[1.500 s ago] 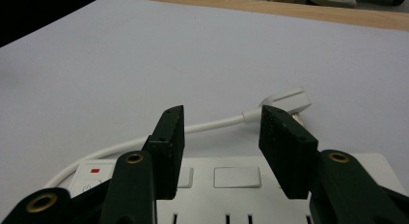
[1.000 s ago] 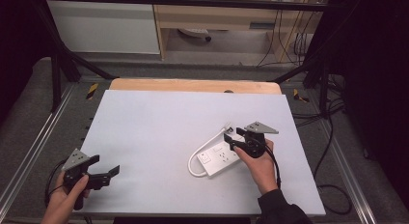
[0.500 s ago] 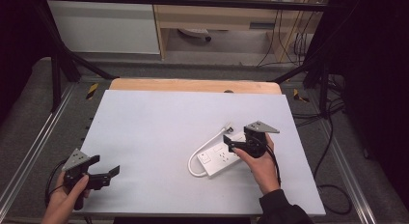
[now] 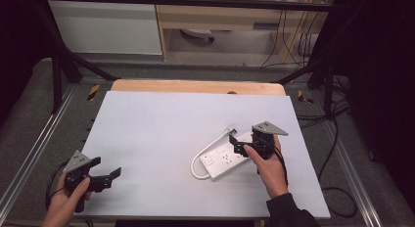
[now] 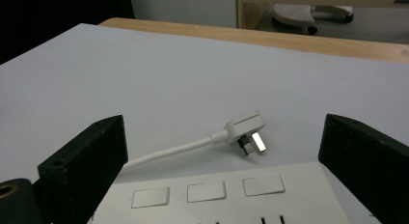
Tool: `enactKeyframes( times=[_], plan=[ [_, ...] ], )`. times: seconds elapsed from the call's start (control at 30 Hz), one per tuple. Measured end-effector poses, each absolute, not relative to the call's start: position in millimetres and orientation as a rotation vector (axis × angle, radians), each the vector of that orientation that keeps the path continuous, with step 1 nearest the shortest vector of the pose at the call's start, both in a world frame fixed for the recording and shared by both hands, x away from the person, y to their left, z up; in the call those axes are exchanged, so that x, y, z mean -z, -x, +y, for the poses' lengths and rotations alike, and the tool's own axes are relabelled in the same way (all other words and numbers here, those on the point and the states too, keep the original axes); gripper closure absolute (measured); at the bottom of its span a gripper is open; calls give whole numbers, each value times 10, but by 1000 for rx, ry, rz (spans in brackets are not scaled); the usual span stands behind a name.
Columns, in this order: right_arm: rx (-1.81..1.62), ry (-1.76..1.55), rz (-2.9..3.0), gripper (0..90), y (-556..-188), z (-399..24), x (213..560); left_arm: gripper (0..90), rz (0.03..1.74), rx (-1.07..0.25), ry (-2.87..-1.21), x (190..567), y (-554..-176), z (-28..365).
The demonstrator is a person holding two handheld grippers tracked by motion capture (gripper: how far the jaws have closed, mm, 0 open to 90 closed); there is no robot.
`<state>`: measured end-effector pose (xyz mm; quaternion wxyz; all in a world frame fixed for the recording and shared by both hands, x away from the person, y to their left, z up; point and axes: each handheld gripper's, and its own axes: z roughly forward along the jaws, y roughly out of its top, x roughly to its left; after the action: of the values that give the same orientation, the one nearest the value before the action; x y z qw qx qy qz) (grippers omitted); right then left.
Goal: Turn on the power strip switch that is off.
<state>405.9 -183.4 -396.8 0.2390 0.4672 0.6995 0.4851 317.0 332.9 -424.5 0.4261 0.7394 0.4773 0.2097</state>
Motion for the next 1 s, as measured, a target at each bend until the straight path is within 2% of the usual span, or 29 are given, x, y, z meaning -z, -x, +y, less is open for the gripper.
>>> enactKeyframes(
  times=[0.63,1.0],
  plan=[
    [-1374,-1205,1795,46,-3754,-2243,3802,93,1188,-522,-1854,4247,-3169,3322],
    [-1342,-1222,1762,46,-3573,-2538,3847,90,1179,-522,-1856,4248,-3165,3314]
  ],
)
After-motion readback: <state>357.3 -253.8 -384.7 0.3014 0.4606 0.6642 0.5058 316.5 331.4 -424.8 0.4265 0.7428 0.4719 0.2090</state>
